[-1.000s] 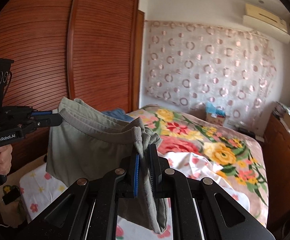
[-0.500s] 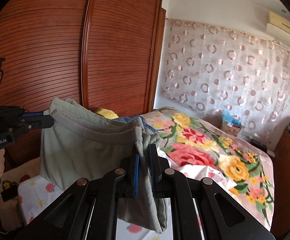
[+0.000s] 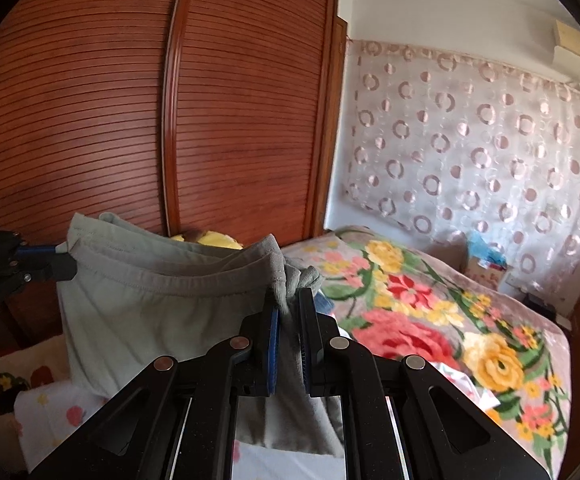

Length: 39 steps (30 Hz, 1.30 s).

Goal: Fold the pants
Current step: 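Carry the lifted grey-green pants with both tools over the blue jeans stack, then lower the pants onto the jeans stack and open both tools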

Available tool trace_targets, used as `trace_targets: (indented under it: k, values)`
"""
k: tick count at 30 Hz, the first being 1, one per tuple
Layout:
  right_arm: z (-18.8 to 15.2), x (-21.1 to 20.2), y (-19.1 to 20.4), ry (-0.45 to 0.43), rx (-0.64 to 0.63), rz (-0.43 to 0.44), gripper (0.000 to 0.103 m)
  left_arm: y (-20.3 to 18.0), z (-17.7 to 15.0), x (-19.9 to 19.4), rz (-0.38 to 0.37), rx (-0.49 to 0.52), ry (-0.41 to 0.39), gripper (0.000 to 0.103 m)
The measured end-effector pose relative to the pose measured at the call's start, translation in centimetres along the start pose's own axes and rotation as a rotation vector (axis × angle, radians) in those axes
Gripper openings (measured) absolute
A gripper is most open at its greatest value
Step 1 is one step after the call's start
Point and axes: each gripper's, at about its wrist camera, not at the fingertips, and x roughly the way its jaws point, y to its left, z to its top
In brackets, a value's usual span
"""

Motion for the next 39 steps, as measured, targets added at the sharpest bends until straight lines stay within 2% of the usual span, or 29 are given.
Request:
trace_targets:
  k: [5, 13, 25, 29, 32, 33, 37, 39]
  values:
    - [-1.3, 2.4, -1.4, -0.065, 0.018, 0.075, 0.009, 0.4, -0.1, 0.6, 0.041, -0.018, 0.005, 0.009]
    - [-1.7, 5.6, -2.5, -0.079, 0.012, 0.163, 0.009, 0.8, -0.3, 1.5, 0.111, -0.009, 0.033, 0.009]
    - [-0.9, 10.3, -4.5, 0.018, 0.061, 0.205, 0.009, 2.0, -1.4, 3.6, 0.185, -0.040, 0.086, 0.009]
    - [-0.4, 10.6, -4.7, 0.028, 0.096, 0.199, 0.010, 2.2, -1.6, 3.8, 0.196, -0.046, 0.095, 0.009]
    - [0.0, 10.7, -4.8, 0.035, 0.113, 0.206, 0.013, 2.1, -1.6, 3.8, 0.194, -0.046, 0.097, 0.009]
    - [0.1, 10.7, -4.8, 0.038, 0.114, 0.209, 0.017, 2.1, -1.7, 3.7, 0.194, -0.046, 0.096, 0.009]
    - [0.3, 10.4, -4.8, 0.025, 0.116, 0.179, 0.041, 2.1, -1.9, 3.8, 0.188, -0.045, 0.098, 0.009]
    - [0.1, 10.2, -4.9, 0.029, 0.124, 0.164, 0.043, 2.0, -2.0, 3.7, 0.189, -0.040, 0.100, 0.009]
